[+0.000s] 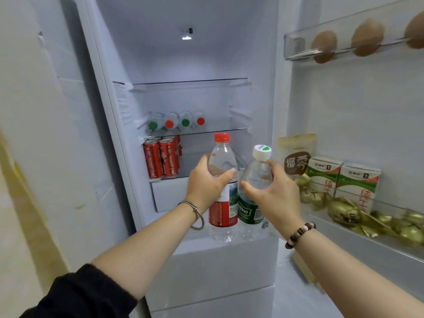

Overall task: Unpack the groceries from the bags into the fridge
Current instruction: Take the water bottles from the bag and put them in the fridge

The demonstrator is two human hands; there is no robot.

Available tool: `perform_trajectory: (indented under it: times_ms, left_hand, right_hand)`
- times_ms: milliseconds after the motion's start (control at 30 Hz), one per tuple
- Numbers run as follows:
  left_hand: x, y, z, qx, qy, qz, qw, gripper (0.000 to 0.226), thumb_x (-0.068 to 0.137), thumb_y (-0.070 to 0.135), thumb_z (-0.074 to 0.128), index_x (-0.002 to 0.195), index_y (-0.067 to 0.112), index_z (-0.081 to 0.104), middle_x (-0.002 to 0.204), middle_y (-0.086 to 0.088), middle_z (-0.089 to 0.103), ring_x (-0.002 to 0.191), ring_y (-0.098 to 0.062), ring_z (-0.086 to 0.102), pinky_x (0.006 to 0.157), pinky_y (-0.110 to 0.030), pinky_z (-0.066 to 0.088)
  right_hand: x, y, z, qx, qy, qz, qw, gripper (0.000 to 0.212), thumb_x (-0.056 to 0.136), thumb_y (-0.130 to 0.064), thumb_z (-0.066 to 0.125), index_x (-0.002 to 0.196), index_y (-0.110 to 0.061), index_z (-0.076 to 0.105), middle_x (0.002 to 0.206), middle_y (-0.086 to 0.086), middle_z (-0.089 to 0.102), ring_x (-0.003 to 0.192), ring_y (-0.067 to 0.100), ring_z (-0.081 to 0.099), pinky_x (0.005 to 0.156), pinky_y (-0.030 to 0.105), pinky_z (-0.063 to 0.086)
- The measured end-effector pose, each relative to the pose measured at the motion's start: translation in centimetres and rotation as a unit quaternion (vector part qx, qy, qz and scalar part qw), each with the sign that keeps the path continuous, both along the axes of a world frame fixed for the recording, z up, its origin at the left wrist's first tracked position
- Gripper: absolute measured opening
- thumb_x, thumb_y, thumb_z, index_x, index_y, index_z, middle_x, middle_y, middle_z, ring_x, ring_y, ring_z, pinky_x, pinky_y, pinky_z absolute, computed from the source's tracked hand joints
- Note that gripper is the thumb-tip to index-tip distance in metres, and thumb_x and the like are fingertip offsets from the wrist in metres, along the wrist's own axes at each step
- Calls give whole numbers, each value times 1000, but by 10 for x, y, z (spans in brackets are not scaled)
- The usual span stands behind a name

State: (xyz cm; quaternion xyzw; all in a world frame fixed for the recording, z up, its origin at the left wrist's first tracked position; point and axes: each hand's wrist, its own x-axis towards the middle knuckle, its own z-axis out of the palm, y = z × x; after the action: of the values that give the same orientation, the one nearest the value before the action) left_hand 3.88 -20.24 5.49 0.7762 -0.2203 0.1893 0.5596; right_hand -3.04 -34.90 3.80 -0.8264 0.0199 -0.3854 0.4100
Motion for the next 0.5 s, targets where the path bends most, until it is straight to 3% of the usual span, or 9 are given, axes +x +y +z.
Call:
perform_trajectory:
  times_ms: [133, 267, 500]
  left_hand:
    - [50, 20, 12, 26, -15, 32, 999, 39, 71, 41, 72, 104, 25, 57, 91, 10, 67, 84, -5, 64, 80, -36, 55]
    - [95, 29, 29, 42, -55, 64, 996, 50, 70, 43, 75, 112, 26, 54, 96, 10, 66, 88, -6, 64, 81, -36, 55]
    - [158, 23, 69, 10, -151, 120, 981, 61, 69, 46, 77, 119, 24, 50, 102, 10, 65, 93, -10, 62, 82, -27, 50]
  right_hand:
    - [55, 20, 11, 11, -13, 5, 1000, 61, 71, -48, 75, 122, -29, 49, 96, -13, 61, 85, 8, 59, 71, 28, 51]
    - [108, 32, 21, 20, -46, 3, 999, 65, 68, -51, 75, 123, -29, 49, 106, -10, 62, 94, 12, 60, 77, 35, 54]
    - [181, 27, 62, 49, -144, -35, 988, 63, 69, -42, 77, 122, -23, 50, 114, -6, 60, 101, 15, 57, 81, 28, 49]
